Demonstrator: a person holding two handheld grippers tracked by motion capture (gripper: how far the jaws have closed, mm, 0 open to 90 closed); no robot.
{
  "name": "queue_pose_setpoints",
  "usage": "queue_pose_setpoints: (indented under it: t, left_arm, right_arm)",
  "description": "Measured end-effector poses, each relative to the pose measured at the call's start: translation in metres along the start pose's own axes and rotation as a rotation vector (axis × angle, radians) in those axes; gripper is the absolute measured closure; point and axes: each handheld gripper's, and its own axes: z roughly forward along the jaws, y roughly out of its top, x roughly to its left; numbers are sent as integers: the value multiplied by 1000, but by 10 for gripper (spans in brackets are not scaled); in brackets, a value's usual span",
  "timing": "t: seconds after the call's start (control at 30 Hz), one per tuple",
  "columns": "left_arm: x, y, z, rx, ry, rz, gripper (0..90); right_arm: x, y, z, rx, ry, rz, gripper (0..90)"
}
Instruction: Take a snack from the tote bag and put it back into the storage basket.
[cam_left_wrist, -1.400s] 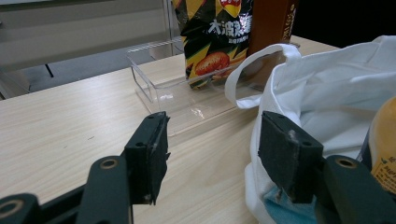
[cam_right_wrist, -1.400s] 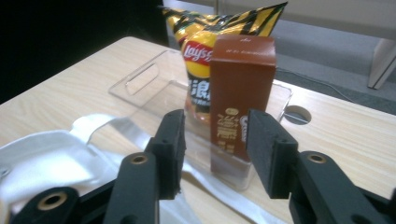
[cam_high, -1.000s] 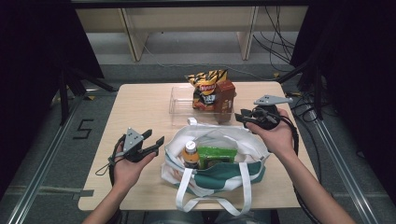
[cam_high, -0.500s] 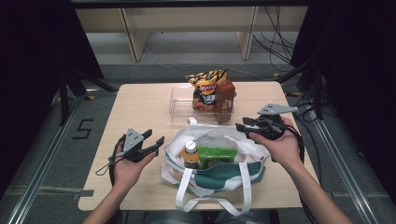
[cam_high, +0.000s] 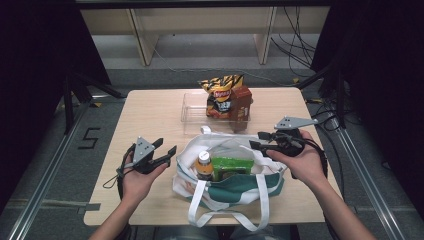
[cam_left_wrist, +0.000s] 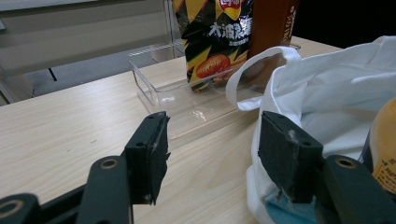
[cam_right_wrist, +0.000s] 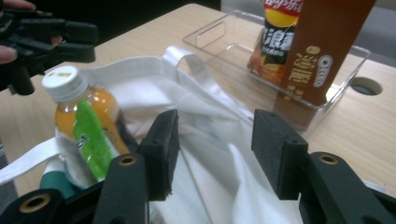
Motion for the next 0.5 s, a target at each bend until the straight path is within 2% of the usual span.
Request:
queue_pose_setpoints:
  t: [0.03,0.07,0.1,0.13,0.17,0.23,0.27,0.3,0.37,0.4,0.43,0.5]
  left_arm:
    - [-1,0,0,5,5,1,423]
    - [-1,0,0,4,4,2,423]
    - [-1,0,0,5,3,2,423]
    - [-1,0,-1,6,3,2,423]
    - [-1,0,-1,2,-1,-1,423]
    - [0,0,-1,5,5,0,423]
    - [0,0,-1,5,5,-1,423]
    - [0,0,-1,6,4,-2,423]
    - [0,-1,0,0,-3,-5,423]
    - [0,0,0,1,-4,-4,423]
    - [0,0,0,1,-5,-2,423]
    - [0,0,0,6,2,-1,423]
  right_arm:
    - [3,-1,0,7,4,25,515]
    - [2,-3,1,1,18,4,514]
    - [4,-3,-1,16,17,28,512]
    - [4,-4,0,21,32,23,509]
    - [4,-4,1,14,38,-2,507]
    - [6,-4,-1,23,45,9,505]
    - [6,-3,0,13,54,-23,505]
    - [10,-3,-1,25,56,18,505]
    - [12,-3,2,8,61,1,503]
    - [13,-2,1,32,69,5,503]
    - [14,-3,3,9,67,-8,502]
    - [15,-4,4,36,89,-11,502]
